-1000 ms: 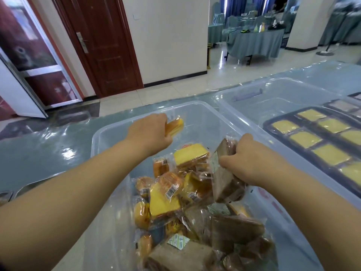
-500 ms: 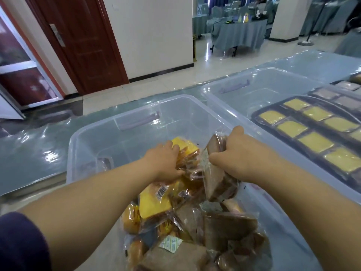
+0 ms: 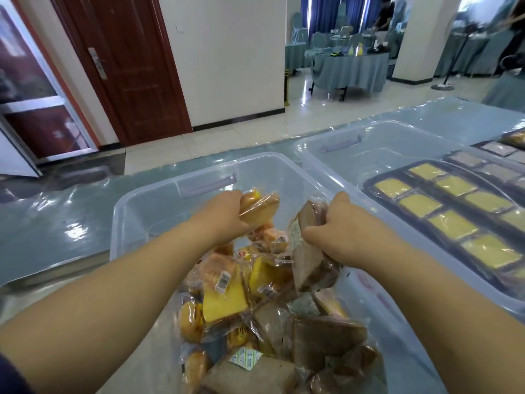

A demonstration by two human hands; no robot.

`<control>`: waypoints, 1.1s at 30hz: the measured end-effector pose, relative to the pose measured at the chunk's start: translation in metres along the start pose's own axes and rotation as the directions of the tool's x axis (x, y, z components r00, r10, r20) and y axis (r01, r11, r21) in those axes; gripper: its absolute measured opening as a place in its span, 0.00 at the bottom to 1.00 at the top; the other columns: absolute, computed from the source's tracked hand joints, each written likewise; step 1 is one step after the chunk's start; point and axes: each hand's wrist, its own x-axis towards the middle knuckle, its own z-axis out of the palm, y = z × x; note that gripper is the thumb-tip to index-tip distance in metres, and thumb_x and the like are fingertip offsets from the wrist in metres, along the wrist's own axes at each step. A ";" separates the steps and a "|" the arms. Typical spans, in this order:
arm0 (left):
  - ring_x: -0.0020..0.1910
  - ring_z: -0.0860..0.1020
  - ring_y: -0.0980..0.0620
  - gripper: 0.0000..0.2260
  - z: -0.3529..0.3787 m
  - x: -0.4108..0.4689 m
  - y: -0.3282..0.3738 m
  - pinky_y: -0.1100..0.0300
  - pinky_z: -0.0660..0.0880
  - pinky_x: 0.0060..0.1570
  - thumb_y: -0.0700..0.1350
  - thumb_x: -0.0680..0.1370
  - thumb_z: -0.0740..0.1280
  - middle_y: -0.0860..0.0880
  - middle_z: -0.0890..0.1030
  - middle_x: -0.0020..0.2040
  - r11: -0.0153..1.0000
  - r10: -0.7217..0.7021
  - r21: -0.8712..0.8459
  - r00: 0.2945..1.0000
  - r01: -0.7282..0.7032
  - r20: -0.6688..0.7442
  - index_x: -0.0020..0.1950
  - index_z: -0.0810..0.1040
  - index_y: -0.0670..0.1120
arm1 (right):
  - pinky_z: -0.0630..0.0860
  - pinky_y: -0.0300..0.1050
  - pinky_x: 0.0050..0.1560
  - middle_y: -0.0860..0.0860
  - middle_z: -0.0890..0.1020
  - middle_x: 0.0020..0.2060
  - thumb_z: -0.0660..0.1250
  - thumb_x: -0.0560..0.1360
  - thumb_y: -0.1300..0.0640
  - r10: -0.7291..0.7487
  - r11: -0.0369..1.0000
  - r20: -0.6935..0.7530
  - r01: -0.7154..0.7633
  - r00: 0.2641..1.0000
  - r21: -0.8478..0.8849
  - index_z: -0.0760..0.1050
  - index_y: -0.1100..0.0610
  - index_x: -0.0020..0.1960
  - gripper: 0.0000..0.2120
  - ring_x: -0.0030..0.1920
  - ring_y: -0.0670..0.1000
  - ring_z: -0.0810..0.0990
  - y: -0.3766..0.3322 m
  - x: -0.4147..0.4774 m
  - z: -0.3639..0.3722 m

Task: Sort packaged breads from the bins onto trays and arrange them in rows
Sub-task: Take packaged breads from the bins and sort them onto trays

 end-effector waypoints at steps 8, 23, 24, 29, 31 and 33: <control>0.46 0.76 0.55 0.21 -0.068 -0.075 -0.012 0.56 0.77 0.45 0.45 0.71 0.70 0.53 0.74 0.49 0.845 -0.214 -0.533 0.942 0.045 -0.260 0.60 0.68 0.53 | 0.79 0.57 0.47 0.47 0.77 0.40 0.65 0.73 0.49 -0.109 0.934 -0.193 0.167 0.975 0.314 0.58 0.47 0.57 0.18 0.42 0.52 0.80 -0.022 -0.018 -0.004; 0.51 0.80 0.44 0.20 -0.097 -0.290 -0.145 0.42 0.79 0.48 0.37 0.72 0.70 0.52 0.79 0.53 0.416 -0.573 -0.906 0.752 -0.075 -0.325 0.61 0.71 0.50 | 0.81 0.58 0.37 0.49 0.79 0.38 0.70 0.72 0.55 -0.454 0.703 -0.373 0.582 0.809 0.408 0.62 0.38 0.59 0.24 0.37 0.54 0.80 -0.161 -0.158 0.055; 0.51 0.80 0.44 0.20 -0.095 -0.305 -0.157 0.42 0.79 0.47 0.37 0.73 0.69 0.52 0.79 0.53 0.408 -0.588 -0.911 0.748 -0.055 -0.309 0.62 0.71 0.50 | 0.81 0.56 0.37 0.49 0.79 0.37 0.69 0.72 0.55 -0.451 0.709 -0.361 0.574 0.816 0.410 0.62 0.39 0.60 0.23 0.37 0.54 0.80 -0.173 -0.168 0.065; 0.52 0.80 0.43 0.20 -0.074 -0.368 -0.217 0.41 0.77 0.52 0.31 0.71 0.68 0.46 0.80 0.53 0.345 -0.634 -0.938 0.746 0.038 -0.203 0.57 0.74 0.51 | 0.82 0.54 0.42 0.48 0.80 0.41 0.68 0.73 0.53 -0.435 0.758 -0.215 0.484 0.875 0.436 0.60 0.40 0.61 0.24 0.41 0.51 0.82 -0.224 -0.202 0.128; 0.51 0.80 0.44 0.20 -0.065 -0.386 -0.237 0.42 0.78 0.51 0.30 0.71 0.68 0.50 0.80 0.49 0.329 -0.639 -0.939 0.756 0.098 -0.145 0.48 0.73 0.57 | 0.82 0.56 0.44 0.47 0.80 0.43 0.69 0.72 0.52 -0.416 0.792 -0.156 0.441 0.896 0.423 0.60 0.39 0.62 0.25 0.43 0.52 0.82 -0.238 -0.206 0.157; 0.50 0.80 0.46 0.21 -0.053 -0.398 -0.258 0.42 0.78 0.50 0.33 0.71 0.69 0.53 0.80 0.50 0.329 -0.656 -0.928 0.749 0.177 -0.090 0.50 0.72 0.59 | 0.81 0.55 0.45 0.46 0.80 0.44 0.68 0.70 0.50 -0.411 0.843 -0.106 0.422 0.905 0.335 0.60 0.38 0.63 0.26 0.43 0.51 0.81 -0.247 -0.205 0.183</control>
